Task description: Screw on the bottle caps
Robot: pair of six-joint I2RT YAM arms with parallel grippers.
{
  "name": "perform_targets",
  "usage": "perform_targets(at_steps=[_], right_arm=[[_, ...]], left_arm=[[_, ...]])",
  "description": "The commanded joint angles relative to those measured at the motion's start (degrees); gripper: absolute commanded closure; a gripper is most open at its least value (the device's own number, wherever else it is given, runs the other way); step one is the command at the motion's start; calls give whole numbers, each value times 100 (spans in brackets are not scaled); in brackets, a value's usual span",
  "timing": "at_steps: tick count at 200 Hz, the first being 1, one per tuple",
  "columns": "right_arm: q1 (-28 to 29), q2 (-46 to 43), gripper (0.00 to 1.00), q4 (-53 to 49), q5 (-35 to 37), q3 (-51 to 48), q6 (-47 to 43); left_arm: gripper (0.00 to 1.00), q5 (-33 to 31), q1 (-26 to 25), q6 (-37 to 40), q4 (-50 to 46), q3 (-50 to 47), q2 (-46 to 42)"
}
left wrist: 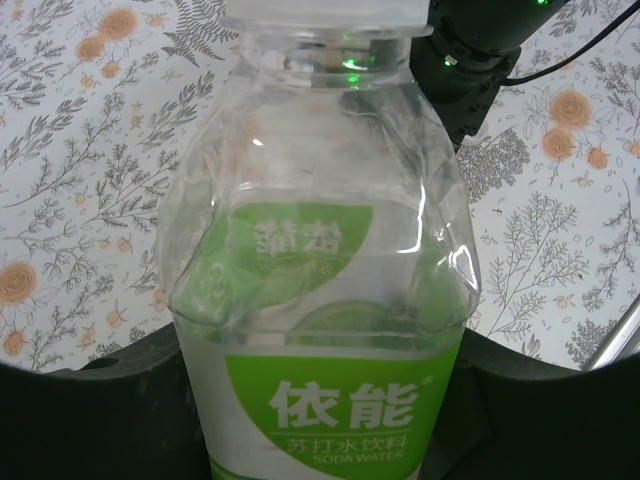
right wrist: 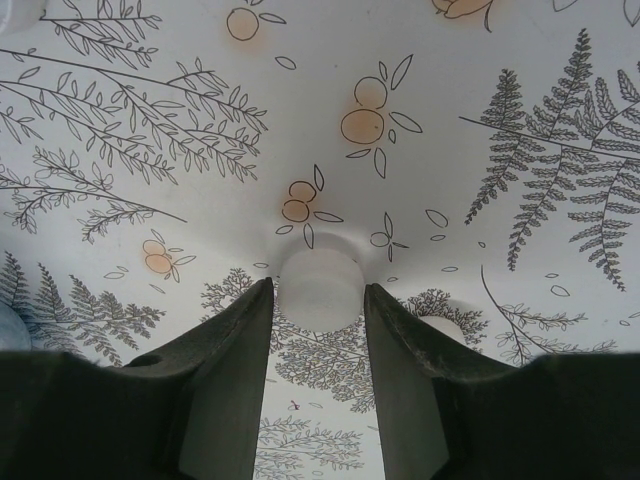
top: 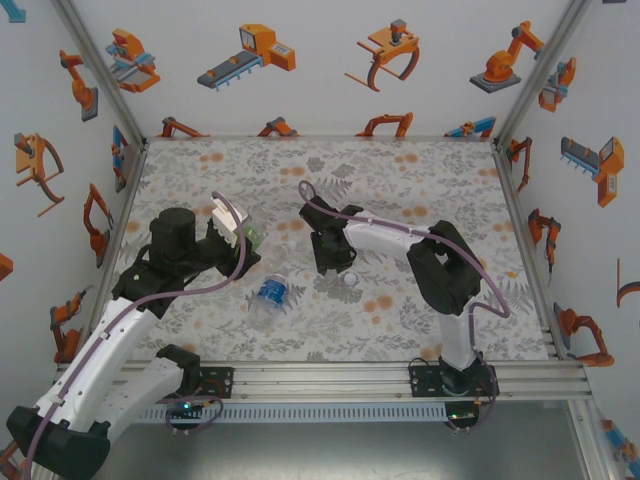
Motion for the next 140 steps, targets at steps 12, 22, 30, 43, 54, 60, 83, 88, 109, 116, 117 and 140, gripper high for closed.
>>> perform_targets(at_steps=[12,22,30,43,54,60,83,88,109,116,117,140], right_arm=[[19,165,59,-143,-3,162,67],[19,163,59,-154,-4,160,65],[14,166,59,-160,-4,162,65],[19,162,60,-155,1,162,69],[19,151,61,-150,4,162,61],[19,145,62,-147,13,162,63],[19,86,65,-165,49,166,47],[18,59,66,-163,63,163,43],[21,-106,75,-165,119,130,-30],[19,-197,76,-163,136,108,-73],[19,-208,76,-166,141,104,-82],[19,-607,79,-152,221,-7,-319]], left_arm=[[99,21,11,-66,46,63,-70],[99,21,8,-69,46,63,-70],[99,21,10,-68,47,64,-70],[99,21,10,-68,46,64,-68],[99,21,11,-69,42,64,-66],[99,25,15,-69,50,64,-68],[99,21,17,-67,46,64,-63],[99,29,22,-68,43,59,-63],[100,103,13,-32,59,55,-34],[100,145,12,-17,59,53,-16],[100,153,13,-16,57,49,-12],[100,271,-7,74,20,71,35]])
